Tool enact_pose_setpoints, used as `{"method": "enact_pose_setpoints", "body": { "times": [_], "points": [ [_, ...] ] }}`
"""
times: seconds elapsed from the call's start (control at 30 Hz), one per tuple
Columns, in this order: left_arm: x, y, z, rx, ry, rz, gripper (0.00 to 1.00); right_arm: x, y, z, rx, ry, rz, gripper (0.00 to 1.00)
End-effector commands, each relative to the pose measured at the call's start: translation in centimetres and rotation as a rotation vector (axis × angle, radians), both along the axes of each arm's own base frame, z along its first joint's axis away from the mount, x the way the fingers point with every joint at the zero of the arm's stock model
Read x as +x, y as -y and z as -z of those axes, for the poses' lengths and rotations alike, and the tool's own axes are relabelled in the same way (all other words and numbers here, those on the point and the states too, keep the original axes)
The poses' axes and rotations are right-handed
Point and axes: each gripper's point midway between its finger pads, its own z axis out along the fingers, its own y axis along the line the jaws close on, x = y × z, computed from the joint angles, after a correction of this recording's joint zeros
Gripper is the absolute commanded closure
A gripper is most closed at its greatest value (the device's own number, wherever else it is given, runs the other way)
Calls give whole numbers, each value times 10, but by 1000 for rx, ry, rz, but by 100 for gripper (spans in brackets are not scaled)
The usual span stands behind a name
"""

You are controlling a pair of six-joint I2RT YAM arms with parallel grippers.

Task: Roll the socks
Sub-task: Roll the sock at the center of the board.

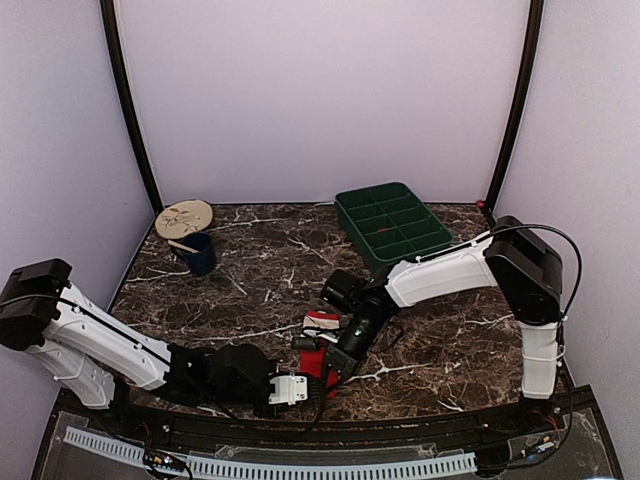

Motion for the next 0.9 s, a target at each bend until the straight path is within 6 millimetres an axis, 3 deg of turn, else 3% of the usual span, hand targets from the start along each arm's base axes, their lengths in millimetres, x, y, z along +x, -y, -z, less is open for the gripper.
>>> {"method": "enact_pose_setpoints", "body": {
  "times": [0.0, 0.17, 0.37, 0.6, 0.73, 0.87],
  "points": [
    [0, 8, -10, -25, 20, 11, 86, 4, -3, -4, 14, -10, -1, 100],
    [-2, 8, -10, -8, 11, 20, 92, 5, 0, -3, 7, 3, 2, 100],
    [-9, 4, -12, 8, -36, 29, 94, 10, 5, -1, -2, 50, 29, 91],
    [-17, 3, -7, 38, -124, 24, 96, 17, 6, -5, 25, 97, 82, 68],
    [-24, 5, -8, 44, -175, 31, 96, 21, 4, -11, 48, 127, 108, 64],
    [-29, 6, -8, 63, -225, 33, 96, 20, 13, -5, 33, 147, 137, 64]
  ]
}}
